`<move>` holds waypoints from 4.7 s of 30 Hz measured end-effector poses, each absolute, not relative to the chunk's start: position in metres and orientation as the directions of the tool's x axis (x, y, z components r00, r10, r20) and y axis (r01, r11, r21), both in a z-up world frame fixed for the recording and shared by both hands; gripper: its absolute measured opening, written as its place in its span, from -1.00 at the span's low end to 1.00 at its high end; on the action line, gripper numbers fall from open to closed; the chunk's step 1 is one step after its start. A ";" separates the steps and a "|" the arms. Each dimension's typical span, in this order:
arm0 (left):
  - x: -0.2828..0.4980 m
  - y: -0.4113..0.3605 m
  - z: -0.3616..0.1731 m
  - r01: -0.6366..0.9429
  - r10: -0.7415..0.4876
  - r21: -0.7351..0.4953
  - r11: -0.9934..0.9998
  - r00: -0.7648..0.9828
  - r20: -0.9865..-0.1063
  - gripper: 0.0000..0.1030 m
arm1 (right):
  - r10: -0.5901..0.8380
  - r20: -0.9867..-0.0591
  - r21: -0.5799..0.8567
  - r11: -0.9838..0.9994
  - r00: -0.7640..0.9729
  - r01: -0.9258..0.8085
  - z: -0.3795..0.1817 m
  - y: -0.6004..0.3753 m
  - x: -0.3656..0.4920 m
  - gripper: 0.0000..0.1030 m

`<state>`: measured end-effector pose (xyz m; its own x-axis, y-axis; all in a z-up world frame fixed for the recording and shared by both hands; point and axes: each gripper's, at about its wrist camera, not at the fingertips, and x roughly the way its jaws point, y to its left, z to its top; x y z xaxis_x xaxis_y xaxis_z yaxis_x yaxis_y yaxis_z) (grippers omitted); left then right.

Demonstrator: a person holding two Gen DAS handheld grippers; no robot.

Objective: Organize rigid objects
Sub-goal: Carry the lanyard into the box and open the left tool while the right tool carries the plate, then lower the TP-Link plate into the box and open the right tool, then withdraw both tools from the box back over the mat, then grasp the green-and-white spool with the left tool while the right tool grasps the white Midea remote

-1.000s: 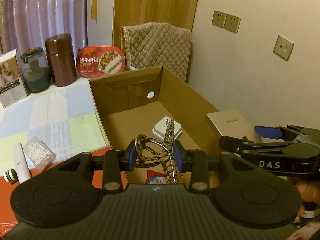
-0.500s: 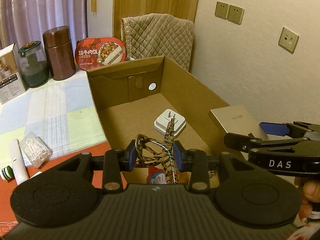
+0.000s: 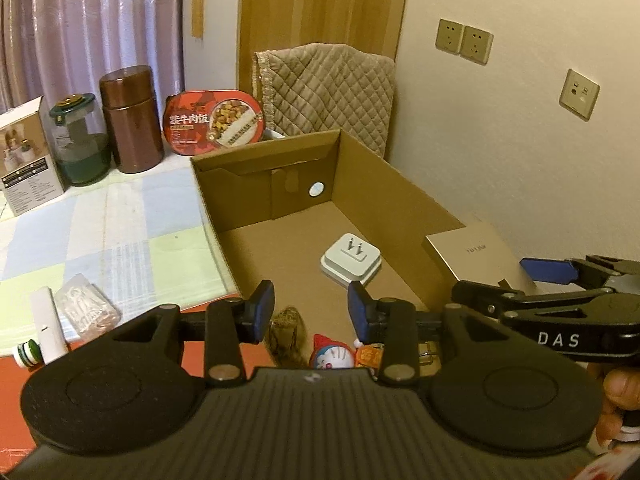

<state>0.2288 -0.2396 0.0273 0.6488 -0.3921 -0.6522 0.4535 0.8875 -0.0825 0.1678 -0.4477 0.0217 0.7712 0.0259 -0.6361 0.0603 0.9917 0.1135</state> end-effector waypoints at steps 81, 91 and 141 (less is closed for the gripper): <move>0.179 -0.014 0.103 0.184 -0.166 -0.022 0.983 0.820 -0.548 -0.21 | 0.190 -0.523 0.068 0.981 0.831 -0.182 0.103 -0.287 0.149 0.62; 0.167 0.050 0.077 0.091 -0.088 -0.025 0.996 0.810 -0.580 -0.19 | 0.268 -0.536 0.112 0.962 0.801 -0.247 0.082 -0.235 0.161 0.63; 0.248 0.038 -0.090 0.422 -0.303 -0.004 0.907 0.644 -0.702 -0.18 | 0.314 -0.772 0.261 0.949 0.553 -0.174 -0.092 -0.189 0.284 0.63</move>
<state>0.2479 0.0378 -0.0897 0.6445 -0.3029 -0.7021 0.4217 0.9067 -0.0041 0.2839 -0.1892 -0.0921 0.5526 0.3139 -0.7720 -0.1744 0.9494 0.2612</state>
